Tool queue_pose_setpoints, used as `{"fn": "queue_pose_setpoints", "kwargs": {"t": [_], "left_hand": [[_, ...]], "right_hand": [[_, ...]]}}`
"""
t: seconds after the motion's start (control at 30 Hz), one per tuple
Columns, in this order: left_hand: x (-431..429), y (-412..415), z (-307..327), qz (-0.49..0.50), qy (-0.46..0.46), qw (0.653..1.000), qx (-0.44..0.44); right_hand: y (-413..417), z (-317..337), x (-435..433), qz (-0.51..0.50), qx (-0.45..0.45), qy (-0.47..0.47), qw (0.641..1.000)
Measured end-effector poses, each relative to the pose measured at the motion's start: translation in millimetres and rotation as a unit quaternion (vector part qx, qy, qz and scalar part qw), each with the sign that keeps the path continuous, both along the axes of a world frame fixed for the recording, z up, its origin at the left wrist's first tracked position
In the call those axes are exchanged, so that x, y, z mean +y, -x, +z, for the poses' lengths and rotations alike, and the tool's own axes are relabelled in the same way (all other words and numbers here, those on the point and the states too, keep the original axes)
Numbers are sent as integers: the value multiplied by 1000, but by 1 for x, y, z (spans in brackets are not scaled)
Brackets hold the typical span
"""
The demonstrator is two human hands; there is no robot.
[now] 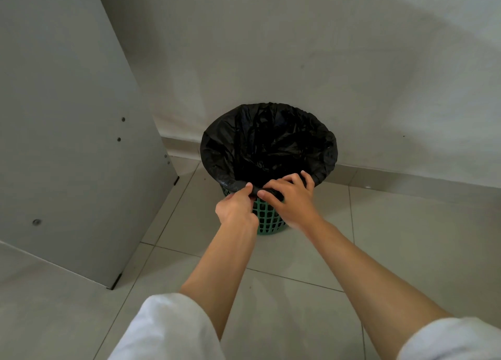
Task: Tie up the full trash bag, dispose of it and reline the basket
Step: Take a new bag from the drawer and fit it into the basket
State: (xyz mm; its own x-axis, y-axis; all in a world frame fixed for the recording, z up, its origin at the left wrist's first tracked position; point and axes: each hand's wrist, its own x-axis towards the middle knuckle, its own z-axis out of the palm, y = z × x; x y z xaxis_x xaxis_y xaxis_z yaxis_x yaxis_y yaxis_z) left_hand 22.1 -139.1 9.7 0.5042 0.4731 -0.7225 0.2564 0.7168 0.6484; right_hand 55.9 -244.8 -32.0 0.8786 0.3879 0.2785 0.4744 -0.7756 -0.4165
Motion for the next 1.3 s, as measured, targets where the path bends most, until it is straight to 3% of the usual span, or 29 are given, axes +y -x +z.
{"fn": "queue_pose_setpoints", "kwargs": {"t": [0.27, 0.57, 0.77, 0.97, 1.03, 1.17, 1.3], "left_hand": [[3, -13, 2, -37, -45, 997, 44], [35, -16, -8, -99, 76, 991, -51], [32, -4, -9, -72, -10, 996, -54], [47, -14, -14, -99, 44, 992, -68], [51, -13, -15, -80, 45, 993, -78], [39, 1, -18, -20, -37, 996, -76], [18, 12, -21, -64, 33, 994, -83]], "right_hand": [[10, -1, 9, -12, 14, 9, 1000], [9, 1, 14, -21, 12, 2, 1000], [9, 3, 8, 40, 19, -21, 999], [2, -2, -35, 62, -99, 22, 993], [0, -1, -37, 75, -106, 38, 991], [5, 2, -13, 91, -101, 38, 990], [12, 1, 4, 90, -92, 11, 992]]}}
